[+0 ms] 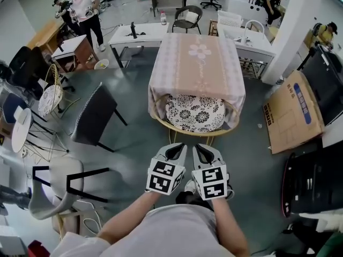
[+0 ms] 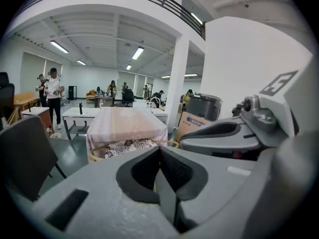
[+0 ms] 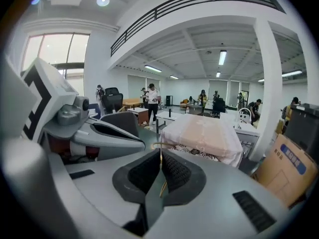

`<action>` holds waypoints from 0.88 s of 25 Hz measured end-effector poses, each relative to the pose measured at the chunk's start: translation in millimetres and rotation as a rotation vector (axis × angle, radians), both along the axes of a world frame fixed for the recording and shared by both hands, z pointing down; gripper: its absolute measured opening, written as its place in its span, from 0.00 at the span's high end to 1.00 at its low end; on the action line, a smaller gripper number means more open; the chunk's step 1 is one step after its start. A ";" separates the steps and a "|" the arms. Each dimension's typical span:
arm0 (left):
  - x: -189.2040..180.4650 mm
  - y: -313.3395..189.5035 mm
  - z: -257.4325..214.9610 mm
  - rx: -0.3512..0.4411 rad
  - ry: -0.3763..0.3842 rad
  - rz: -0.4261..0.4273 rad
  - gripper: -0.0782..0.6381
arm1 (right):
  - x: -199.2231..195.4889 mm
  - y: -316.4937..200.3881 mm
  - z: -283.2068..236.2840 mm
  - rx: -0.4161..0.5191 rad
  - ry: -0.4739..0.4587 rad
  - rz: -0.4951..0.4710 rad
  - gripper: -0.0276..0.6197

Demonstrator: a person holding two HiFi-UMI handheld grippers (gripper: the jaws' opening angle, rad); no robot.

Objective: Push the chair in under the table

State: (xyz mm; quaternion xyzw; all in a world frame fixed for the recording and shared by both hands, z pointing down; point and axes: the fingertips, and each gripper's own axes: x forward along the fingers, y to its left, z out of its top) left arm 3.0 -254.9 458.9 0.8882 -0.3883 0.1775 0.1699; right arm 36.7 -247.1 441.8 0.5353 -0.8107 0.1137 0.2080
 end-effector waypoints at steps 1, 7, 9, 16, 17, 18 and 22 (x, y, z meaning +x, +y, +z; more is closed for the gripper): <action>-0.8 4.9 -2.8 -0.002 0.015 -0.006 0.88 | -1.5 4.4 -0.2 -0.004 -0.018 0.009 0.94; 2.6 26.3 -9.3 0.033 0.040 -0.025 0.88 | -3.8 23.4 -2.4 0.004 -0.082 0.029 0.95; 3.3 30.8 -8.5 0.030 0.036 -0.021 0.88 | -4.5 28.0 -4.5 0.007 -0.094 0.038 0.95; 4.0 42.5 -4.9 0.028 0.024 -0.005 0.88 | -9.0 38.2 -3.8 0.012 -0.095 0.045 0.95; 3.1 43.2 -4.3 0.027 0.023 -0.005 0.88 | -9.3 38.9 -3.6 0.012 -0.097 0.046 0.95; 2.4 43.6 -3.8 0.027 0.023 -0.005 0.88 | -9.6 39.3 -3.4 0.012 -0.101 0.046 0.95; -1.1 43.9 -4.7 0.032 0.018 -0.005 0.88 | -13.0 39.4 -3.1 0.010 -0.107 0.044 0.95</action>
